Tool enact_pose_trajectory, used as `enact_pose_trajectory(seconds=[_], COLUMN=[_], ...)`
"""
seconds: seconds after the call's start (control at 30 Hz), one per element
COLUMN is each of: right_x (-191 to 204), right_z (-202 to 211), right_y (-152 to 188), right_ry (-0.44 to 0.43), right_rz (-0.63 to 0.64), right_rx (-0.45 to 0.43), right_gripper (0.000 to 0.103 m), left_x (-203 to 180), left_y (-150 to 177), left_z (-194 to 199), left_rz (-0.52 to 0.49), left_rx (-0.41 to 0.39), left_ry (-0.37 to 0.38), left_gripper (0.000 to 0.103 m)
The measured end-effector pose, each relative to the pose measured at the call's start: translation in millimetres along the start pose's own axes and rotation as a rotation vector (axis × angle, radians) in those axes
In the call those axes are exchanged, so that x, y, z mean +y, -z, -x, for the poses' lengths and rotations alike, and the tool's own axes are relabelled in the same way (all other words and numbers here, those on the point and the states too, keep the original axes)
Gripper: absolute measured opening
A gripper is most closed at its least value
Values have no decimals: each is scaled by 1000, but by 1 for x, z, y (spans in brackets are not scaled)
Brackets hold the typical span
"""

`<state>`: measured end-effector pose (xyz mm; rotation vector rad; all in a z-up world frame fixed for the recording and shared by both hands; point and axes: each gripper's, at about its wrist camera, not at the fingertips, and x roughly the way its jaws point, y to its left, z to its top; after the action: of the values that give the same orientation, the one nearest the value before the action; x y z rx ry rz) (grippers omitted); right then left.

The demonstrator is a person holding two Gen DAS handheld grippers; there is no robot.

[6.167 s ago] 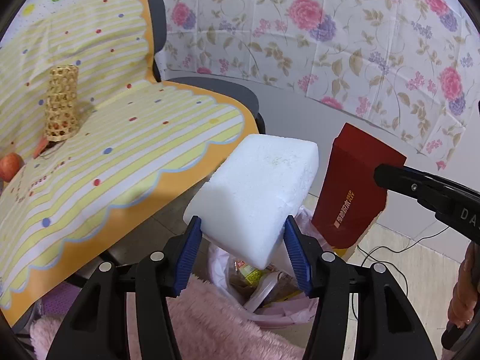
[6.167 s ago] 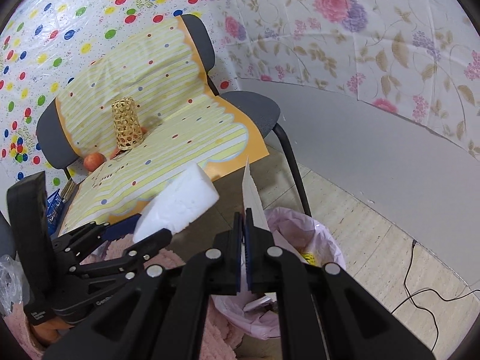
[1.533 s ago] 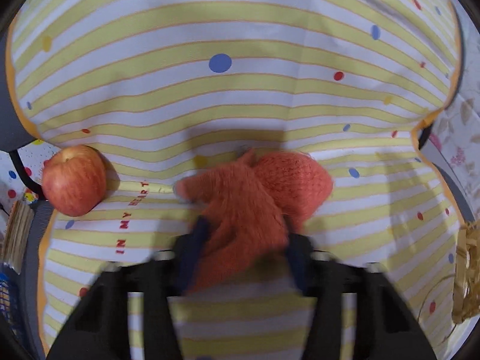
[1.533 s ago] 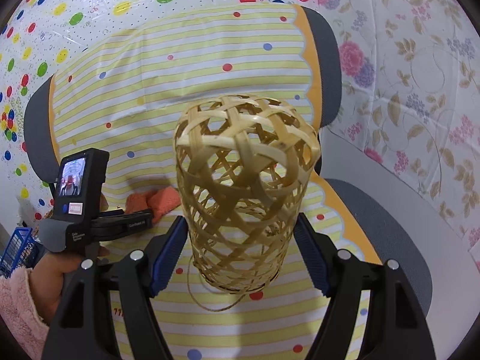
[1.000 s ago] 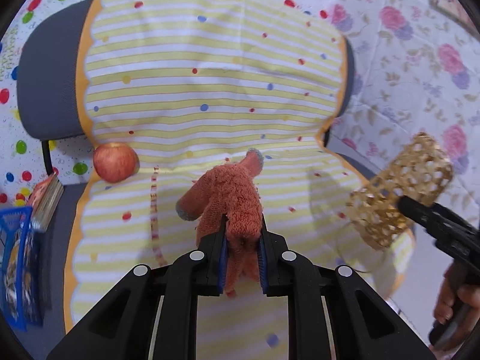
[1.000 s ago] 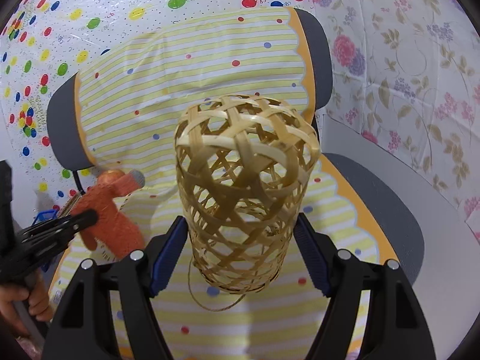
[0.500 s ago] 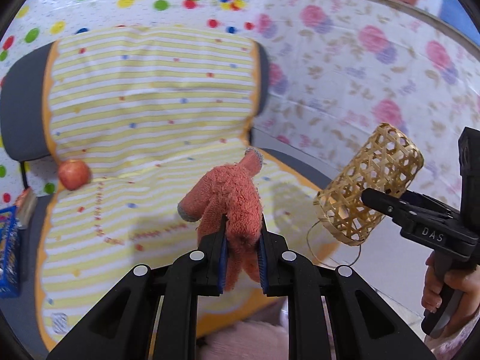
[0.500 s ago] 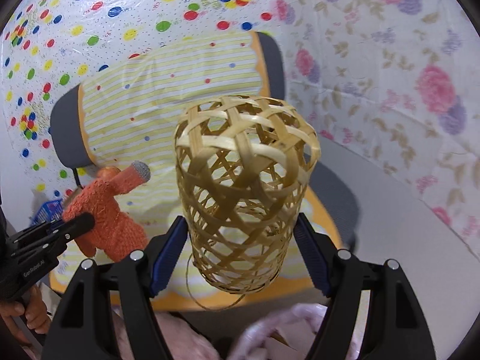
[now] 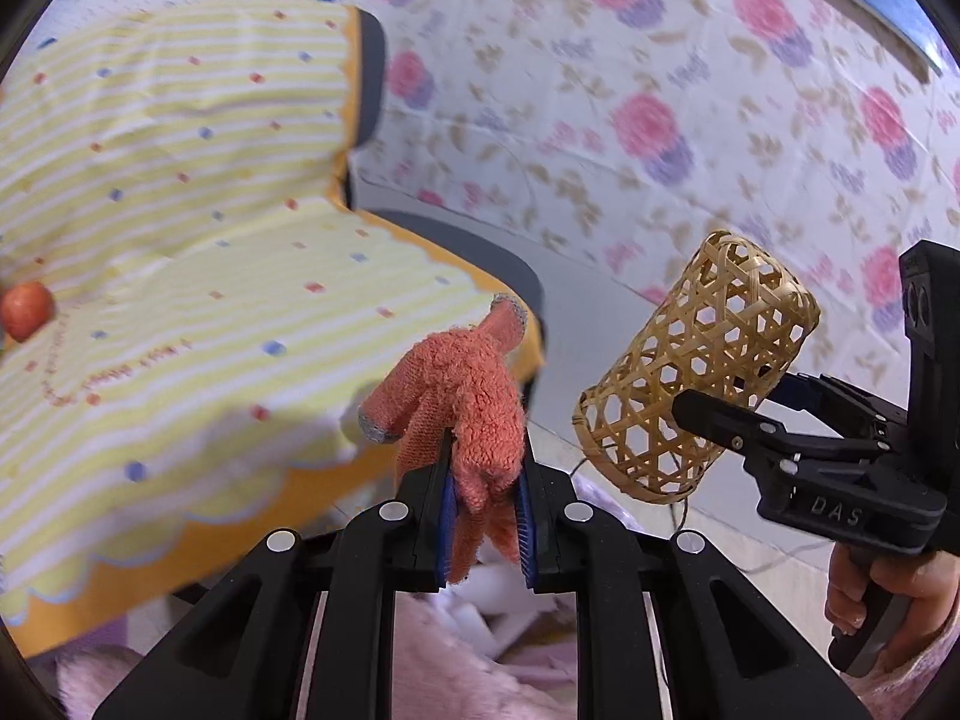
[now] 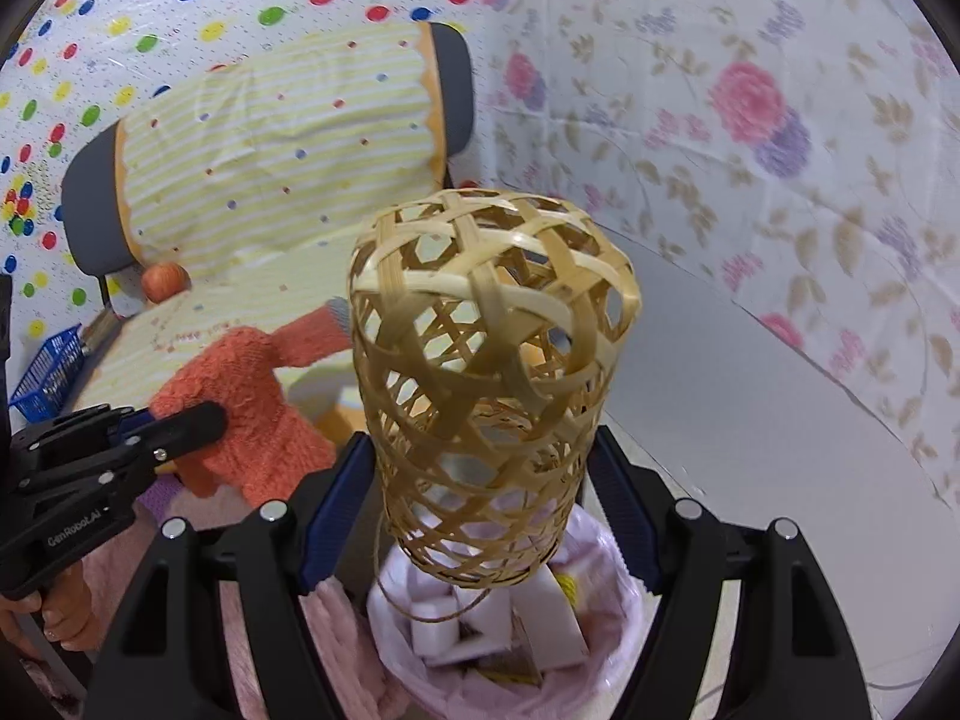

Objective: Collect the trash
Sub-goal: 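Carry the glove and bamboo cylinder over the pink-lined bin, then open both tools over the bin to drop glove and cylinder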

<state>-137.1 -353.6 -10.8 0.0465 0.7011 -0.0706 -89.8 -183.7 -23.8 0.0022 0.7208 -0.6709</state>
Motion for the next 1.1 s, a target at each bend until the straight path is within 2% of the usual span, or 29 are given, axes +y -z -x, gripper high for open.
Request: enact_pose_trajectory(seconds=[0.17, 0.43, 0.53, 0.6, 0.63, 0.9, 0.97, 1.03, 1.07, 1.1], right_x=[-16, -36, -39, -43, -44, -62, -62, -58, -56, -53], right_z=[7, -1, -10, -18, -20, -16, -12, -7, -4, -1], right_y=[25, 49, 49, 49, 49, 51, 50, 47, 46, 44], right_ry=[30, 22, 7, 4, 2, 11, 6, 0, -3, -4], right_rz=[-28, -63, -67, -69, -74, -125, -137, -135, -131, -128], right_rx=[34, 84, 94, 99, 99, 103, 109, 118, 117, 114], right_gripper=[72, 73, 74, 80, 83, 86, 91, 96, 97, 97], left_x=[-21, -41, -43, -38, -35, -13, -12, -12, -12, -13], left_y=[10, 10, 5, 3, 1, 5, 10, 13, 13, 12], left_z=[-22, -49, -59, -61, -60, -47, -40, -31, -28, -22], left_rz=[-15, -47, -50, -23, -13, 8, -1, -22, -32, -44], left_rx=[62, 117, 131, 116, 106, 98, 96, 84, 81, 74], left_ry=[54, 87, 92, 82, 70, -30, -58, -83, -94, -112], left_gripper=[18, 19, 31, 60, 64, 67, 76, 79, 81, 88])
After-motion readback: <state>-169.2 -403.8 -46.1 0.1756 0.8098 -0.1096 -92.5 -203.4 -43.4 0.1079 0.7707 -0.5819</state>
